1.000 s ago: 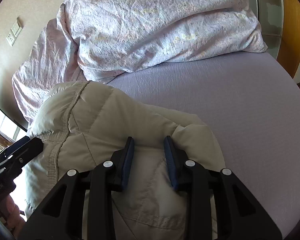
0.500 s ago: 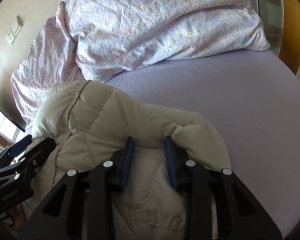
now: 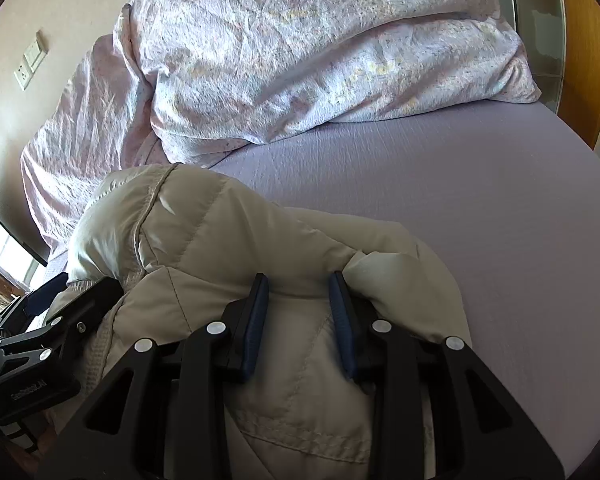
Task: Fold large clothes
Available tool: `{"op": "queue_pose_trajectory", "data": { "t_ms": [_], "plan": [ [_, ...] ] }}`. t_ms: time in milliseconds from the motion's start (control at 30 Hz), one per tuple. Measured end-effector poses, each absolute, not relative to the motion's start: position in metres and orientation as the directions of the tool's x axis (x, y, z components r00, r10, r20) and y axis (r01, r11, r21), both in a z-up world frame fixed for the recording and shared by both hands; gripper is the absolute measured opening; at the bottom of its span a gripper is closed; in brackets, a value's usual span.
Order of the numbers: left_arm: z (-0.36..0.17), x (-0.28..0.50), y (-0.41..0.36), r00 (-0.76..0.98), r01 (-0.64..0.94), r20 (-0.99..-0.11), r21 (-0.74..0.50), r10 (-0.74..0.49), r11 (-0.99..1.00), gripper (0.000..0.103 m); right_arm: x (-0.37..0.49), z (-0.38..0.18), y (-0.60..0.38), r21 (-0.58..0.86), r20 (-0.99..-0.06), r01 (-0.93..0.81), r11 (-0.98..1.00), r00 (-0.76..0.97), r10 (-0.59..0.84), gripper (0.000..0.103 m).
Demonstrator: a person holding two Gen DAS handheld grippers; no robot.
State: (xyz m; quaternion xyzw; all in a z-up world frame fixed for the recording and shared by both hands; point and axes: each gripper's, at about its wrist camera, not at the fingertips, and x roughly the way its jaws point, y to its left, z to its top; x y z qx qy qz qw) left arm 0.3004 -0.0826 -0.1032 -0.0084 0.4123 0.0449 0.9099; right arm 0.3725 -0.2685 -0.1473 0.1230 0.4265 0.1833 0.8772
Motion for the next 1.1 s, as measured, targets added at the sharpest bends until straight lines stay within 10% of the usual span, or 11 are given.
{"op": "queue_pose_trajectory", "data": {
  "t_ms": [1100],
  "plan": [
    [-0.084,0.295,-0.065,0.712,-0.104,-0.699,-0.008,0.068,0.995,0.101,0.356,-0.132,-0.291,0.360,-0.650,-0.171,0.917,0.659,0.378,0.033]
  ]
}}
